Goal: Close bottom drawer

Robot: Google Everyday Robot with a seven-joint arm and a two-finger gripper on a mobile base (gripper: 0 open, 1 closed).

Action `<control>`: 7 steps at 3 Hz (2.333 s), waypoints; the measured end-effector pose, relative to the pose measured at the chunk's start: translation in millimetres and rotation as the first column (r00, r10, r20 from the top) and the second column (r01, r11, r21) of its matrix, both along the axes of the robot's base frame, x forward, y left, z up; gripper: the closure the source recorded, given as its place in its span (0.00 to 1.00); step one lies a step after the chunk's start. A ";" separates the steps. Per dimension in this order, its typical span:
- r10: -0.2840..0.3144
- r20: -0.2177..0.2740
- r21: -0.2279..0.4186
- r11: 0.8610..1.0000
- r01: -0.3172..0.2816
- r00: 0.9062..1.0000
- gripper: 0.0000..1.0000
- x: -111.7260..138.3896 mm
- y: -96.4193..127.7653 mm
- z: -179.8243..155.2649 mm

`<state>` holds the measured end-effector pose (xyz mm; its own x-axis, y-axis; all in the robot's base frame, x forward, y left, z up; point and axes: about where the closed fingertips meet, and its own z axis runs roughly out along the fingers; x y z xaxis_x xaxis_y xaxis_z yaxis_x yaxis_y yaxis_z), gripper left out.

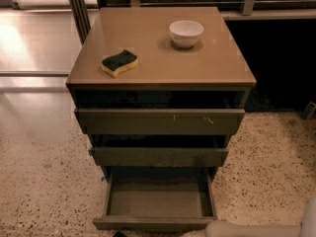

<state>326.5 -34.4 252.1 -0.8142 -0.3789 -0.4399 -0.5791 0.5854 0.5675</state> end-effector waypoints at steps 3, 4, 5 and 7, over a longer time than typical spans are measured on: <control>-0.109 0.113 0.045 0.993 0.105 0.988 1.00 90.4 6.5 -55.7; -0.111 0.112 0.044 0.993 0.107 0.987 1.00 90.7 6.7 -56.3; -0.145 0.131 0.013 0.989 0.144 0.981 1.00 104.9 -0.9 -64.2; -0.295 0.240 0.010 0.953 0.301 0.925 1.00 167.3 -14.1 -71.7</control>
Offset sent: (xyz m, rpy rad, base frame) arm 0.1367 0.0200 -0.0808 0.0948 -0.1839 -0.1416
